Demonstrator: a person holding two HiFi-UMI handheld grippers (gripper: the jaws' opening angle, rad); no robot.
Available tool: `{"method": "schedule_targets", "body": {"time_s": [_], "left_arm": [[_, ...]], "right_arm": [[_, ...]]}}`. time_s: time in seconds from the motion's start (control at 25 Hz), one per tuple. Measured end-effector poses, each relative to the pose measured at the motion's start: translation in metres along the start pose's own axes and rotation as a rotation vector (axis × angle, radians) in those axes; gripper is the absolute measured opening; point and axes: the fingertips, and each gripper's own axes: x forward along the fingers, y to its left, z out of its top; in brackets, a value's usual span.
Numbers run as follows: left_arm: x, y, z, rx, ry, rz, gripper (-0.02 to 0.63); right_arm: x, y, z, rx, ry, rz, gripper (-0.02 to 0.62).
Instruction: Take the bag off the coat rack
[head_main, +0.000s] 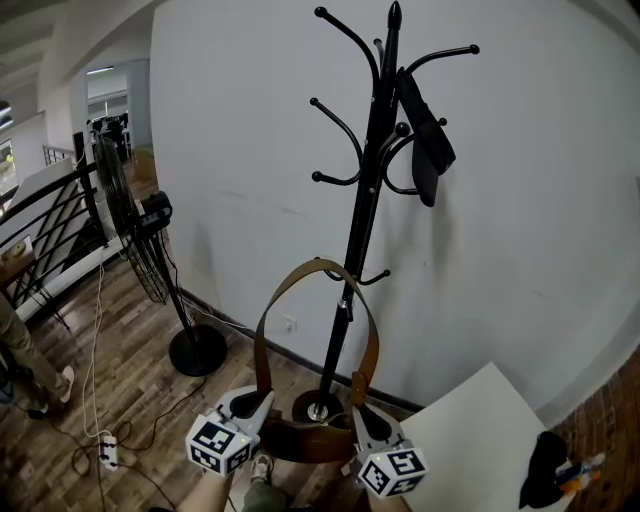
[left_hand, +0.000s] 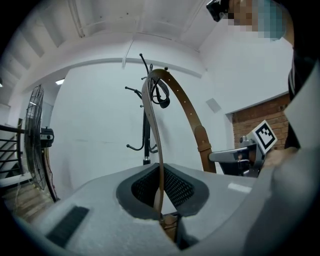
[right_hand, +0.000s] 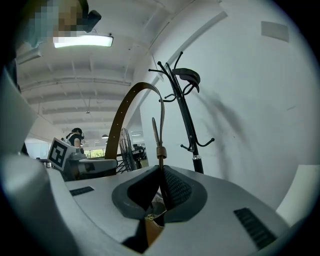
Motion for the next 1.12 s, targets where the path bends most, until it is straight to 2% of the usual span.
{"method": "schedule_targets", "body": {"time_s": [0.4, 1.12], "left_arm": [[-0.004, 0.003, -0.023, -0.025, 0.059, -0.003, 0.018], [0.009, -0.003, -0.021, -0.036, 0.059, -0.023, 0.018]], "right_arm": [[0.001, 0.004, -0.027, -0.006, 0.053, -0.007, 0.025], [-0.004, -0.005, -0.021, -0.019, 0.046, -0.032, 0.025]]}}
